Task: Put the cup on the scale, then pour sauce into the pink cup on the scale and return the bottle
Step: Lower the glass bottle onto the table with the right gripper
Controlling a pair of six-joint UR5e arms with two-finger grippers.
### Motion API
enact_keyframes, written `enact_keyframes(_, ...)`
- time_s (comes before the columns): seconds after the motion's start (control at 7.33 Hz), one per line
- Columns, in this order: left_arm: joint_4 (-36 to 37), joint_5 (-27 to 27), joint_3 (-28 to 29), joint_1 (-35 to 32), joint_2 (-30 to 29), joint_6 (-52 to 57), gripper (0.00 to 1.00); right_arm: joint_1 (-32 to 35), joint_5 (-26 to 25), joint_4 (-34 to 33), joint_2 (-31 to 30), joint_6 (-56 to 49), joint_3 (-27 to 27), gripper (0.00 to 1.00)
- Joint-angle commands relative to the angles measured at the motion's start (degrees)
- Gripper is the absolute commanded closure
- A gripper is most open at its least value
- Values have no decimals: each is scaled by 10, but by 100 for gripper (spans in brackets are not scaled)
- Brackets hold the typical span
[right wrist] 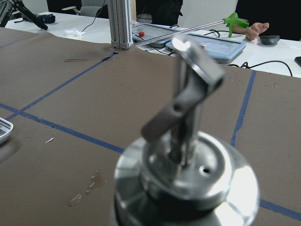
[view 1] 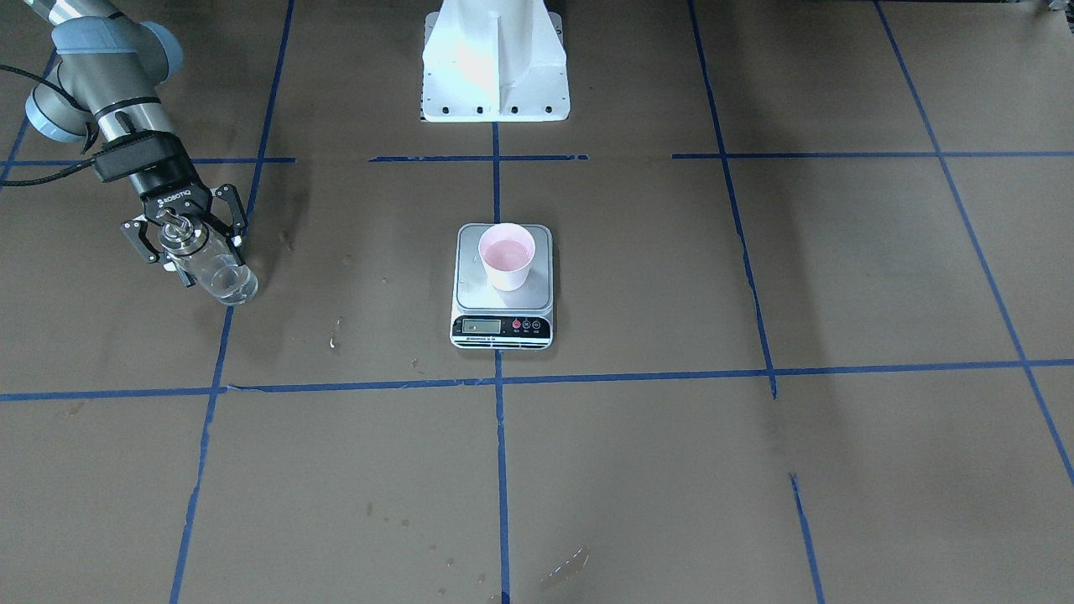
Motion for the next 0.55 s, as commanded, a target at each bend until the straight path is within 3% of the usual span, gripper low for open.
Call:
enact_keyframes(0.0,0,0,0,0,0,0,0,1,0,0,0,-1,0,67)
enact_keyframes(0.27,0,0,0,0,0,0,0,1,0,0,0,-3,-1,58)
enact_keyframes(0.41,0,0,0,0,0,-1,0,1,0,-1,0,-3,-1,48)
